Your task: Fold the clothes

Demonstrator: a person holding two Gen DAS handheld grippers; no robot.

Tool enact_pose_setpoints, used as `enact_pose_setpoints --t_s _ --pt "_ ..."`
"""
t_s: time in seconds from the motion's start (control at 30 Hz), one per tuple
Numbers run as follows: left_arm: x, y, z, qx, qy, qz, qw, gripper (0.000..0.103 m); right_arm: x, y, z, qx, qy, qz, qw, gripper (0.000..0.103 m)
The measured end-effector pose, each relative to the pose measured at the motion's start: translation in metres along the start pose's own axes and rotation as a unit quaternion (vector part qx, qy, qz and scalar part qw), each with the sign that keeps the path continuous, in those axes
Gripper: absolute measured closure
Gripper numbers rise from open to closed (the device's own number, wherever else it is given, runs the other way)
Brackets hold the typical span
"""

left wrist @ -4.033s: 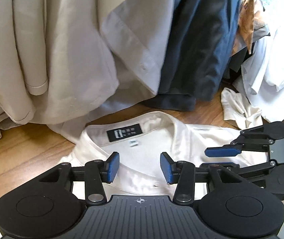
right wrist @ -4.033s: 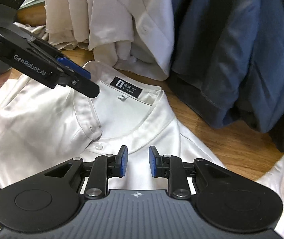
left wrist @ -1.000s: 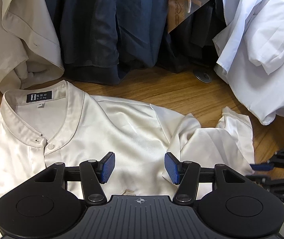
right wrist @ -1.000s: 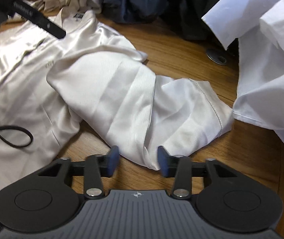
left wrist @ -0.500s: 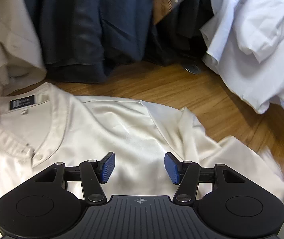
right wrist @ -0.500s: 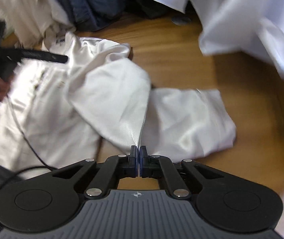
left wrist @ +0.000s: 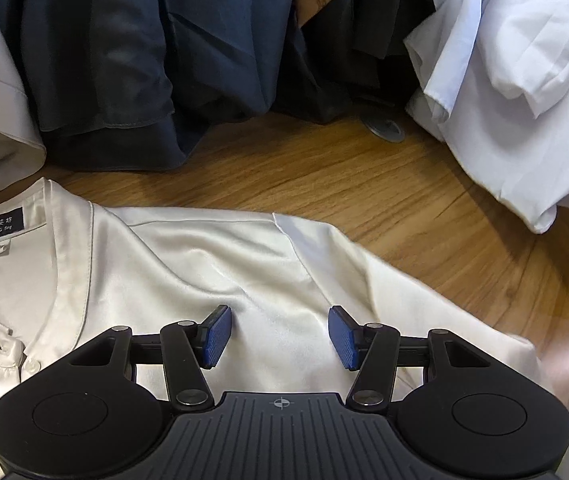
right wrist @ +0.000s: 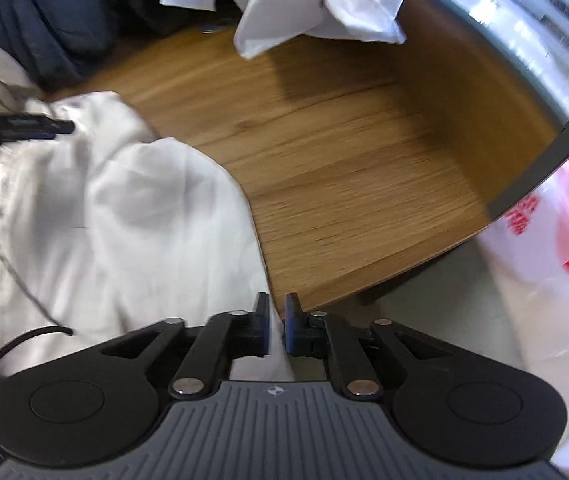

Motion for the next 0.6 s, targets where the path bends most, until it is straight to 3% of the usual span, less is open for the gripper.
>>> enact_pose_setpoints --t_s 0.33,0.53,0.6 --pt "0.003 -0.006 -0.003 -0.01 -0.045 0.014 0.9988 0.047 0.013 -0.006 0.085 -0.087 0.04 -0.057 0.994 0.083" --pt "0.002 -0.006 -0.002 -0.004 -0.047 0.015 0.9988 0.046 0.029 -0.028 0.129 -0.072 0.088 -0.073 0.991 0.081" --pt "0.002 -0.006 -0.002 -0.001 -0.051 0.017 0.9986 0.046 0.034 -0.033 0.141 -0.068 0.102 -0.077 0.989 0.076"
Point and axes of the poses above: each gripper's, at about its wrist camera, not at the fingertips, and y roughly against the way its jaws point, z to its left, x to its underside, the point moved 4 cm from there along -y, roughly the way its jaws point, and after that the axes turned 9 degrees about x, right-handed, at the moved point
